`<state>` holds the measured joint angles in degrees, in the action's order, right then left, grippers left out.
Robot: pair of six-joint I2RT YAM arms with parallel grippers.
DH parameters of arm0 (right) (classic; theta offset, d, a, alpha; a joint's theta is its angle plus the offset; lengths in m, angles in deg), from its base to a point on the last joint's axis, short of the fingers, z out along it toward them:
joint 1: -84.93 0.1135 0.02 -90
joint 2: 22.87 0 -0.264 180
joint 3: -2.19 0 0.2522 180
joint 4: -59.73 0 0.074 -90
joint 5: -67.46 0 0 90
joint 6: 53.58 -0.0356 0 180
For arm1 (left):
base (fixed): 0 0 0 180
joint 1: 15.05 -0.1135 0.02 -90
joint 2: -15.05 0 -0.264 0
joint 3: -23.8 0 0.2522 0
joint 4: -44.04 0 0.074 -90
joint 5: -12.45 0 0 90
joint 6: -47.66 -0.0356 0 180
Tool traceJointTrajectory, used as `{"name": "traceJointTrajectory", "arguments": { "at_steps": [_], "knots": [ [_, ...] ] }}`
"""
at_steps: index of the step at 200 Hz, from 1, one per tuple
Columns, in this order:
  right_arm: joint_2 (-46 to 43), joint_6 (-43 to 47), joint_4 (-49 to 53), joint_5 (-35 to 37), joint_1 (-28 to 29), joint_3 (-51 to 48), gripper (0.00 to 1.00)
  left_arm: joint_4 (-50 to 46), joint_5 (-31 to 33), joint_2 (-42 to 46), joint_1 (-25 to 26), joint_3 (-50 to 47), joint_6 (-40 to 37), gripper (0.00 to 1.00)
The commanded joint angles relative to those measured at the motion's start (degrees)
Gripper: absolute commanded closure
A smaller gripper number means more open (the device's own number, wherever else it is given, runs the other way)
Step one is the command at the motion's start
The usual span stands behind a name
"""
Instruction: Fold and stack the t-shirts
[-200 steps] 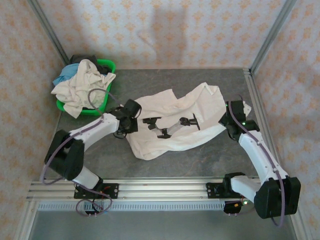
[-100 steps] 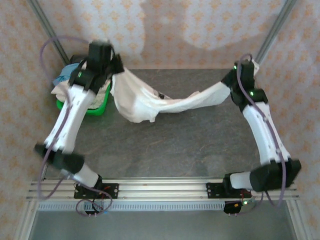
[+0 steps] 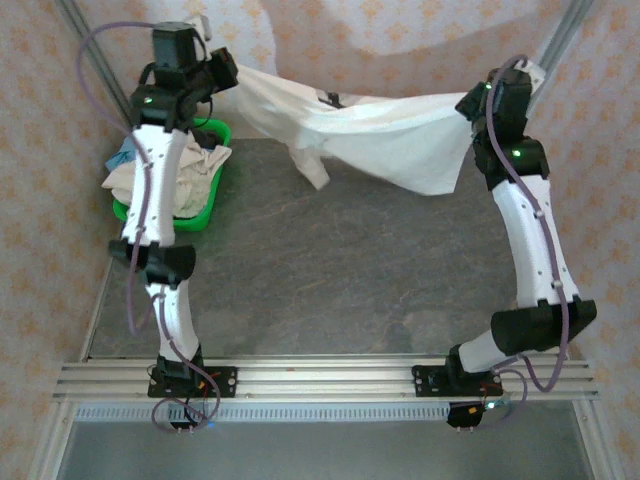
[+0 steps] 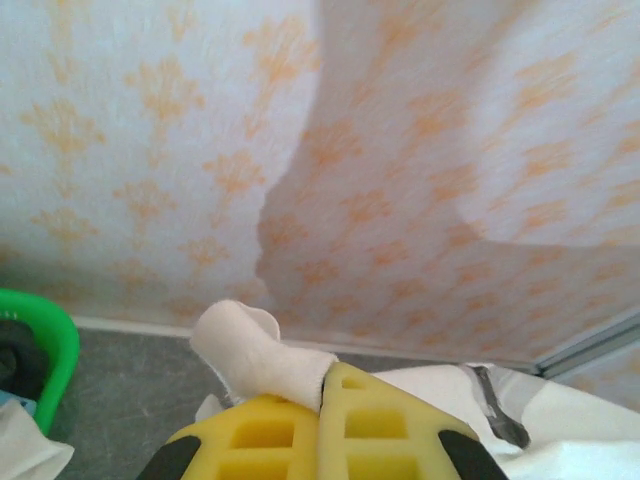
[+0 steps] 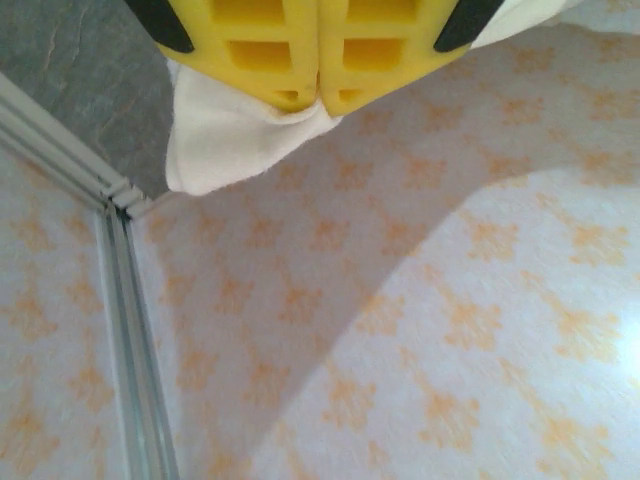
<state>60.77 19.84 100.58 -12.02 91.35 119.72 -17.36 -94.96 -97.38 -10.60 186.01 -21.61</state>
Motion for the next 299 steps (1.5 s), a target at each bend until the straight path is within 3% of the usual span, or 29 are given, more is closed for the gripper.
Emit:
{"name": "traceJointTrajectory", "arguments": {
  "at_steps": [1,25,39,58,78,98,129,157,177,202,232,263,299],
  "knots": [
    [-8.6,4.2,-6.0,2.3,-0.4,-5.8,1.00,7.8,-3.0,13.6,0.3,-10.5,-3.3,1.00],
    [-15.4,3.3,-7.0,-1.0,-0.4,-21.4,1.00,19.3,-1.5,26.5,0.4,-43.0,-1.0,1.00],
    [-19.5,0.3,-6.0,-1.3,-0.4,-32.8,1.00,25.2,2.9,31.1,0.4,-61.0,2.7,1.00],
    [-22.6,-4.2,-7.1,-2.9,-0.4,-47.8,1.00,24.0,5.5,29.2,0.3,-73.5,6.6,1.00],
    [-22.0,-7.7,-4.2,-2.4,-0.4,-56.5,1.00,16.3,6.7,20.5,0.3,-74.1,6.2,0.90],
    [-19.4,-9.5,-1.5,-0.7,-0.4,-57.9,1.00,12.3,10.1,14.8,0.2,-73.0,6.0,0.65],
    [-15.1,-9.8,3.4,1.0,-0.4,-56.2,1.00,13.7,12.2,18.7,2.4,-78.5,6.0,0.41],
    [-13.0,-11.0,7.4,3.0,-0.4,-55.6,0.90,12.0,17.7,25.0,8.1,-85.2,6.5,0.37],
    [-13.7,-11.9,10.6,4.0,-0.4,-54.5,0.62,13.2,18.6,26.6,13.1,-88.8,7.2,0.33],
    [-18.3,-12.6,12.4,2.9,-0.3,-52.8,0.54,15.3,18.2,21.5,14.9,-86.2,6.9,0.32],
    [-22.4,-11.7,3.9,-4.9,0.4,-55.7,0.45,15.5,13.2,13.0,15.8,-80.9,7.1,0.34],
    [-13.4,-11.7,-3.6,-12.1,1.1,-56.6,0.41,17.7,14.7,12.9,19.1,-88.8,10.4,0.34],
    [-4.7,-11.0,-5.6,-12.5,2.2,-54.1,0.41,17.9,17.7,17.3,23.7,-101.1,17.5,0.36]
  ]
}}
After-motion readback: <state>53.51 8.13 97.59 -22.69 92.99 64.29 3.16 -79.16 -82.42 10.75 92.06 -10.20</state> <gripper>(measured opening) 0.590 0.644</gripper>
